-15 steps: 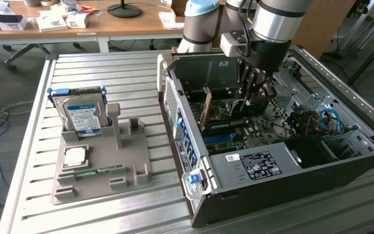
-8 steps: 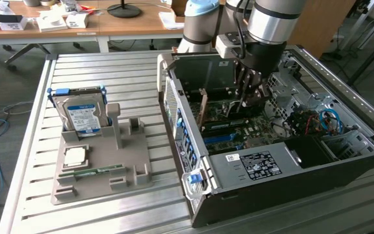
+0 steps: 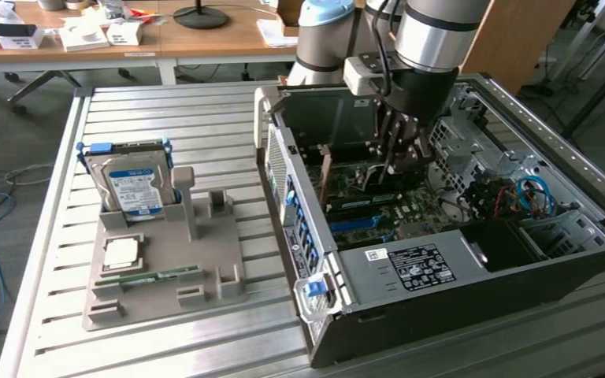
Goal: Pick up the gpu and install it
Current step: 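Insert the gpu into the slot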
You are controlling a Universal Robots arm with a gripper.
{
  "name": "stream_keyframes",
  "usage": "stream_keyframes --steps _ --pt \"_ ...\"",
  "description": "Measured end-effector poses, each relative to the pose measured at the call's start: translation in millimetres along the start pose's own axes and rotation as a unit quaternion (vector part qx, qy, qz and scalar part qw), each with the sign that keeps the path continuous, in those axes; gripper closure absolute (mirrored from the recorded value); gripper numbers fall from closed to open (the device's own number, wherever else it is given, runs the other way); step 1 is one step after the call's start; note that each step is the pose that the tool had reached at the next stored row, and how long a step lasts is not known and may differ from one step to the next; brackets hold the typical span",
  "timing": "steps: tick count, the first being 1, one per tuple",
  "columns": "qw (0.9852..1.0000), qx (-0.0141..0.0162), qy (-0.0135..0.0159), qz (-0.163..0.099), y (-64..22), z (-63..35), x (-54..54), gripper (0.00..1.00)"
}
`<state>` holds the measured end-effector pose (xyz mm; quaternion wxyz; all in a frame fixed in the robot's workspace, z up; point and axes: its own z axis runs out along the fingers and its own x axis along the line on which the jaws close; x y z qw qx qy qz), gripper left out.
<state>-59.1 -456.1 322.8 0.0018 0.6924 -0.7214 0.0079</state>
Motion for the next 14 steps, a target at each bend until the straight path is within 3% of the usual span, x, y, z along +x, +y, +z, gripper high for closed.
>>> stream_keyframes --steps 5,14 --pt "1.0 0.0001 0.0023 0.0 2.7 0.4 0.1 0.74" --pt "1.0 -0.0005 0.0024 0.0 5.0 8.9 0.1 0.74"
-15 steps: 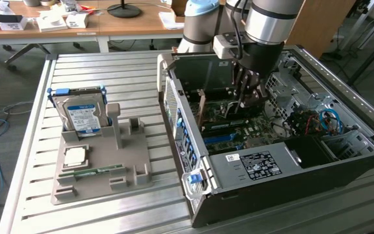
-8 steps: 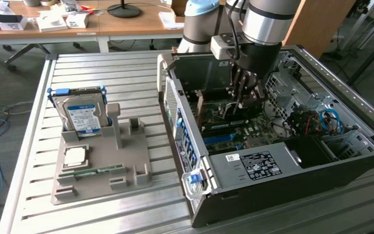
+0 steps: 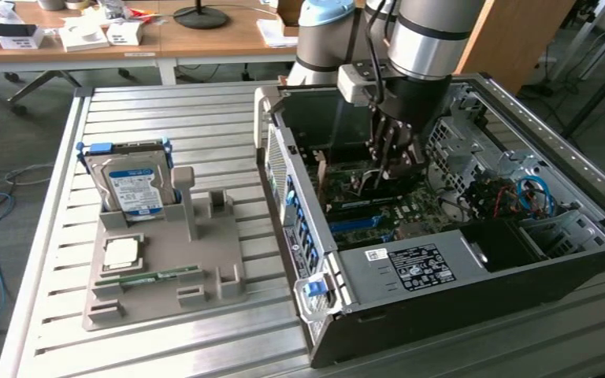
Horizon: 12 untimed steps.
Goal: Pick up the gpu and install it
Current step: 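Insert the gpu into the slot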
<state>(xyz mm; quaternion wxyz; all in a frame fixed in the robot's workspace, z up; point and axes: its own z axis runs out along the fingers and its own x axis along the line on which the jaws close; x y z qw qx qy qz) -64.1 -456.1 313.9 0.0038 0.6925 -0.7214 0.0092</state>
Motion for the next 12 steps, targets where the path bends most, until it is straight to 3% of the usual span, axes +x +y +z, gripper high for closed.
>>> stream_keyframes --steps 12 --pt "1.0 -0.0012 0.0001 0.0 0.1 11.8 -0.2 0.74"
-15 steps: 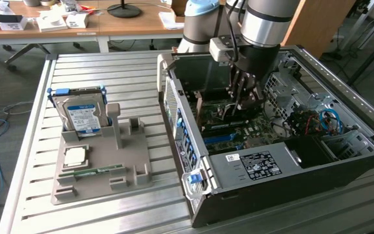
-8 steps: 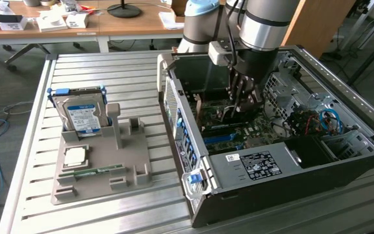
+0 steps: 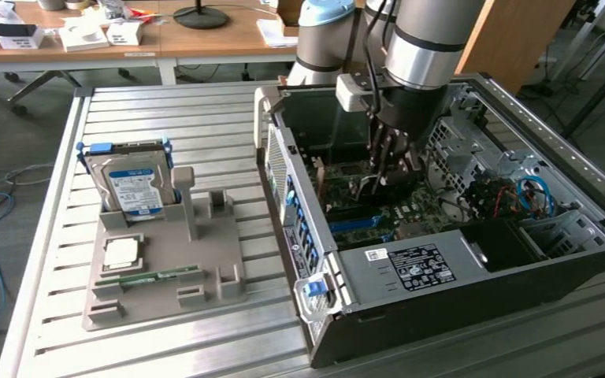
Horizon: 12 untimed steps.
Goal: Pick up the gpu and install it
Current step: 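Insert the gpu into the slot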
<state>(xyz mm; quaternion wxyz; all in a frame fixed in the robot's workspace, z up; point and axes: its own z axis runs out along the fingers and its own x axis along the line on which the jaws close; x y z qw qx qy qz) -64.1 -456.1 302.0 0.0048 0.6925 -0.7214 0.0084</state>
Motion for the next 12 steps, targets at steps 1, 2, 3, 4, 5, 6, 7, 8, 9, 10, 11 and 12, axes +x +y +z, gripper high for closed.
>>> stream_keyframes --steps 1,2,3,4,5,6,7,8,9,10,11,12 --pt "1.0 -0.0003 0.0 0.0 0.0 1.1 0.0 0.74" --pt "1.0 -0.0006 0.0 0.0 0.0 2.1 0.0 0.74" --pt "1.0 -0.0008 0.0 0.0 0.0 3.2 -0.1 0.74" --pt "1.0 -0.0011 0.0 0.0 0.0 4.3 -0.1 0.74" --pt "1.0 -0.0013 0.0 0.0 0.0 5.5 -0.1 0.74" --pt "1.0 -0.0015 0.0001 0.0 0.0 6.8 -0.1 0.74" --pt "1.0 -0.0017 0.0 0.0 0.0 8.1 -0.2 0.74" --pt "1.0 -0.0019 0.0001 0.0 0.1 9.4 -0.2 0.74" --pt "1.0 -0.0021 0.0 0.0 0.0 10.6 -0.2 0.74" --pt "1.0 -0.0023 0.0 0.0 0.1 11.9 -0.2 0.74" --pt "1.0 -0.0025 0.0001 0.0 0.1 13.0 -0.3 0.74" --pt "1.0 -0.0026 0.0001 0.0 0.0 14.2 -0.3 0.74"
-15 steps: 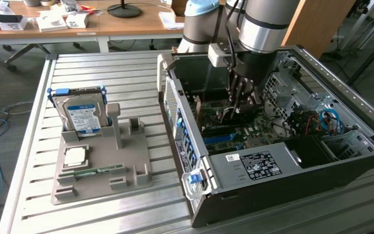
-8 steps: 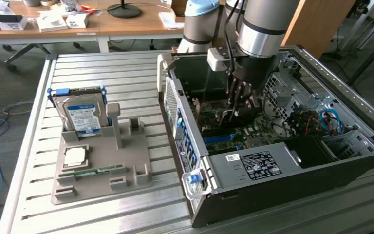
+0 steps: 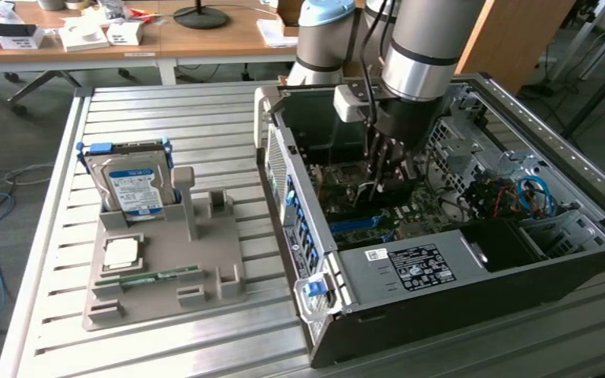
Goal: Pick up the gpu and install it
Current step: 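Insert the gpu into the slot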
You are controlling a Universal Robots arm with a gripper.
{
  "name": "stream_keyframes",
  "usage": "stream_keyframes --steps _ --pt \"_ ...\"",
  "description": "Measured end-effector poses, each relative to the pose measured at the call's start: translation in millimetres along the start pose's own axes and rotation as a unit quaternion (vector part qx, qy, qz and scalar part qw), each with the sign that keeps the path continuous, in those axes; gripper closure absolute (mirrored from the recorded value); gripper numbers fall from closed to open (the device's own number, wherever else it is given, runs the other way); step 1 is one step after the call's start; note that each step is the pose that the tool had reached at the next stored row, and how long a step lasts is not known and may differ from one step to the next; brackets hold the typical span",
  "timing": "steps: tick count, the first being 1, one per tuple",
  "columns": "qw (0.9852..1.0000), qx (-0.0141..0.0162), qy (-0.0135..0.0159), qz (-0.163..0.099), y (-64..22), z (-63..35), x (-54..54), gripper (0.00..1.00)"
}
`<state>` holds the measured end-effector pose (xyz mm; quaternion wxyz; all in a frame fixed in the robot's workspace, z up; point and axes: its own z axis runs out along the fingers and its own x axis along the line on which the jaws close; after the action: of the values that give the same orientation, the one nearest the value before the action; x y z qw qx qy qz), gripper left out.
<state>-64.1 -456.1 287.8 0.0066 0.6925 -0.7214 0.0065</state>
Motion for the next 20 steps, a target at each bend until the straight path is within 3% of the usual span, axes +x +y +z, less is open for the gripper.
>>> stream_keyframes --steps 13,20 --pt "1.0 -0.0006 0.0 0.0 0.0 13.4 -0.2 0.74" --pt "1.0 -0.0006 0.0001 0.0 1.1 15.1 -0.2 0.74"
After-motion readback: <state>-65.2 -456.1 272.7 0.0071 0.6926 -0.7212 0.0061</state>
